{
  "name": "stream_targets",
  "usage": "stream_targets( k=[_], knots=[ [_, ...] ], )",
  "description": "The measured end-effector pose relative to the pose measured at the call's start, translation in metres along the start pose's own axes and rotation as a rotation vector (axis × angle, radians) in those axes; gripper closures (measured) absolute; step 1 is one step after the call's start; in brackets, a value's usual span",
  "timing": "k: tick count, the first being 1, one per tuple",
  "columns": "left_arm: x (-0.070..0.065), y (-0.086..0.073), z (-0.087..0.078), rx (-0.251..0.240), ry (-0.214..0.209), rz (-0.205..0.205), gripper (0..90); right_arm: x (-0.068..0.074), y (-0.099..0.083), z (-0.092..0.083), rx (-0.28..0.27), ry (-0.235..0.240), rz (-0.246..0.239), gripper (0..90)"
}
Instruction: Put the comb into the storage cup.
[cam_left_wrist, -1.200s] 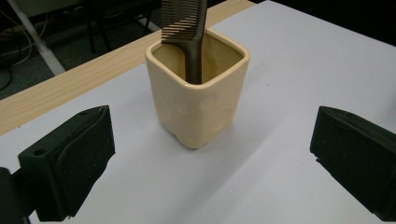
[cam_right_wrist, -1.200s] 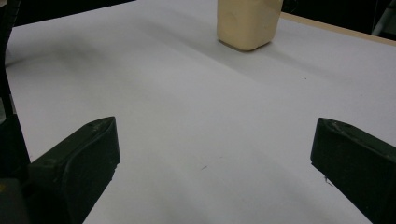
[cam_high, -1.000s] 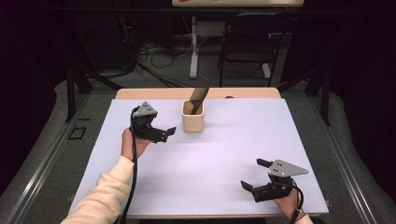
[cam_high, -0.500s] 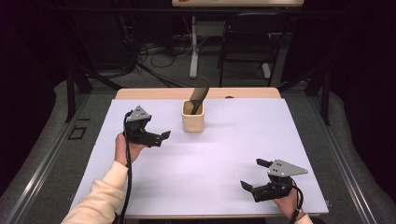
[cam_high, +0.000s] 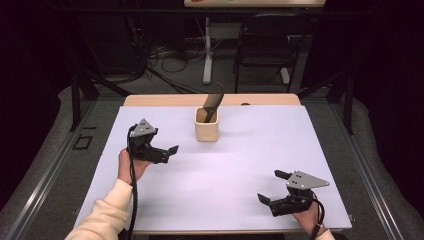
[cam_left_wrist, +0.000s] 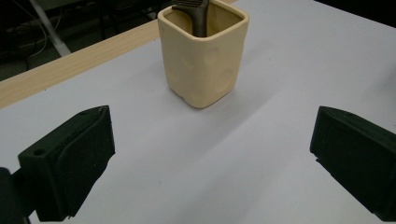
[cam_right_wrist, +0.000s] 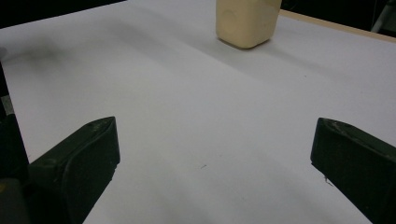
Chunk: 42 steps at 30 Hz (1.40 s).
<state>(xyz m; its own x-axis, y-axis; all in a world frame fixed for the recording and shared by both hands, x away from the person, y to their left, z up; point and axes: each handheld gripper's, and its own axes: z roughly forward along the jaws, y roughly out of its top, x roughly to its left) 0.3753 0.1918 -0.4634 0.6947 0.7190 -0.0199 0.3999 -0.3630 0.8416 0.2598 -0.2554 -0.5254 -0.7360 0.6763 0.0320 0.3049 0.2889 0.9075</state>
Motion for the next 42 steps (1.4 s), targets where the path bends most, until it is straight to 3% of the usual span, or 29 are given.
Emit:
stream_targets(
  k=[19, 42],
  knots=[
    [-0.015, -0.026, -0.01, 0.014, -0.009, 0.008, 0.0, 0.0, 0.0, 0.0, 0.008, -0.006, 0.008, 0.9],
    [-0.032, -0.073, -0.026, -0.043, -0.021, -0.03, 0.0, 0.0, 0.0, 0.0, 0.013, -0.006, 0.007, 0.9]
  ],
)
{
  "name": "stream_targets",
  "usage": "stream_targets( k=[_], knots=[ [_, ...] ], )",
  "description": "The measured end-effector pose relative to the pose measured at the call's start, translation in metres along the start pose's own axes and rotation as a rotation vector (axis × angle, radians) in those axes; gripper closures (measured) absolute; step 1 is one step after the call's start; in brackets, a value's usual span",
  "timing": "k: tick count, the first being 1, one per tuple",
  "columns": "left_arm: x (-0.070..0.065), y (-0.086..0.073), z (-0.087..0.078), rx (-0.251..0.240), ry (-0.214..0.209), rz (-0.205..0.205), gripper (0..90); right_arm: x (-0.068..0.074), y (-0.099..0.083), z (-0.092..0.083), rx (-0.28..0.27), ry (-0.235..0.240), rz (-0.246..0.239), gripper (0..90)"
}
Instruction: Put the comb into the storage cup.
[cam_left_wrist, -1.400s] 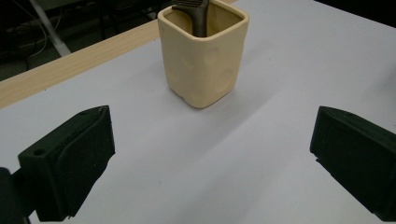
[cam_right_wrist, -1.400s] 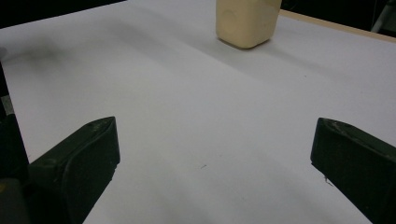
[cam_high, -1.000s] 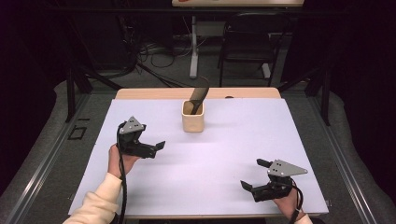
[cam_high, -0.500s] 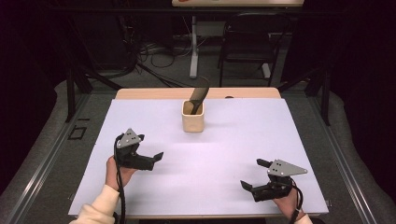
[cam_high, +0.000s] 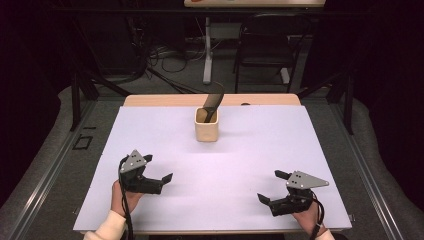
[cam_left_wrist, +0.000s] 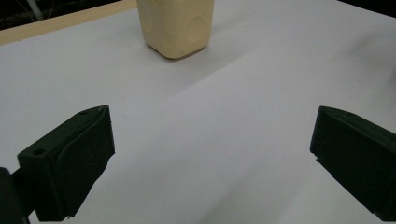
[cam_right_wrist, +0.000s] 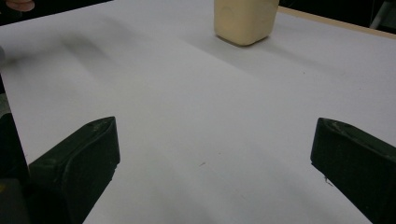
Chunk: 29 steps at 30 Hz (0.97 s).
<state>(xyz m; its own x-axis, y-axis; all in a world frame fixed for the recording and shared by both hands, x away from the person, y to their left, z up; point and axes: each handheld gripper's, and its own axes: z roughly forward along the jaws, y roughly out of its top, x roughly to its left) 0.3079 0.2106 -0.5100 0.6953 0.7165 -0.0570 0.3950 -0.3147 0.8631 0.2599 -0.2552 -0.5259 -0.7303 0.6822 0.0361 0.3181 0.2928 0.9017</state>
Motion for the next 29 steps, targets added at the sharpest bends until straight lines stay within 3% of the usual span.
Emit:
stream_targets(
  k=[16, 29],
  knots=[
    [-0.01, -0.021, -0.012, -0.045, 0.016, 0.014, 0.0, 0.0, 0.0, 0.0, 0.0, -0.001, 0.002, 0.9],
    [-0.013, -0.03, -0.01, -0.017, 0.003, 0.02, 0.0, 0.0, 0.0, 0.001, 0.001, 0.0, -0.008, 0.6]
  ],
)
